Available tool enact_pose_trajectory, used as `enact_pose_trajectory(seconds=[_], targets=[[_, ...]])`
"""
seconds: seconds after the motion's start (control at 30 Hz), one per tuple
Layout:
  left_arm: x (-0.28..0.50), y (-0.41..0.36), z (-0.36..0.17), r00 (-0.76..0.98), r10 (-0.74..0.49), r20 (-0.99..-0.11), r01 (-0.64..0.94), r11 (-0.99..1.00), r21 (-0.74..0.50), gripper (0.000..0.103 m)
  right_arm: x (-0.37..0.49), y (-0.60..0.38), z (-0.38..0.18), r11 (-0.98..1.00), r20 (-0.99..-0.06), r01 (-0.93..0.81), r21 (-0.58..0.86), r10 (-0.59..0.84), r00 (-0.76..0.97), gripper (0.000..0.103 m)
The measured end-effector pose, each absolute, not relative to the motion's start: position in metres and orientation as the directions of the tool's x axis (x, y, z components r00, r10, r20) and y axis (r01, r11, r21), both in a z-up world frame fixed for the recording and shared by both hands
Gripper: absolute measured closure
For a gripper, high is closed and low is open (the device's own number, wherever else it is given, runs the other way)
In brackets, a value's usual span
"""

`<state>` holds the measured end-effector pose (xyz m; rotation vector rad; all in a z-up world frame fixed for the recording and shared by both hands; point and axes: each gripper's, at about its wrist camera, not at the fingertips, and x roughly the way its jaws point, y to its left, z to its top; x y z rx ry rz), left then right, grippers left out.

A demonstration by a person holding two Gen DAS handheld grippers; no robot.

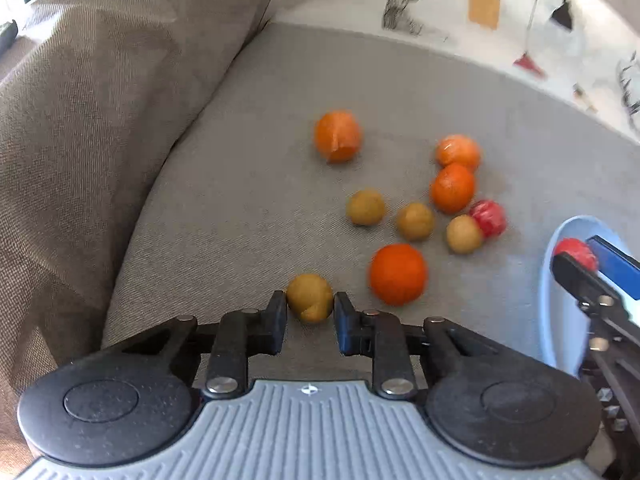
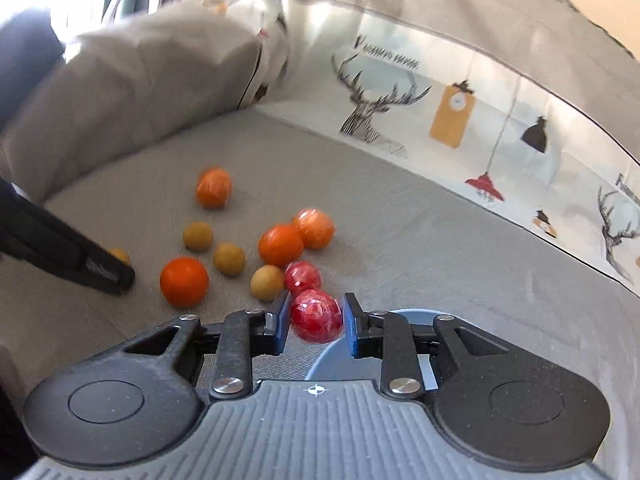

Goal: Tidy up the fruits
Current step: 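Grasp a plastic-wrapped red fruit with the right gripper while the left grasps a small brown fruit, then carry both held fruits over the light blue plate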

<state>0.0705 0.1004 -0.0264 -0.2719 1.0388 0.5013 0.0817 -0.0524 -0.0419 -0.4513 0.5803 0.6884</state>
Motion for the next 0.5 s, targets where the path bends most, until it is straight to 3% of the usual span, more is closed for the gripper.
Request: enact_pose_trajectory(seconds=[0.27,0.5], targets=[[0.030,0.064,0.023,0.737,0.141,-0.661,-0.359,0.910,-0.206,0.076,0.071,-0.137,0.008,0.764,-0.540,-0.645,-0.019,0.535,0.650,0.074],[0.032,-0.009,0.034,0.811,0.016,-0.584,-0.162,0.967,-0.198,0.076,0.068,-0.187,0.018,0.825,-0.486,-0.560,0.072,0.520,0.703,0.074]])
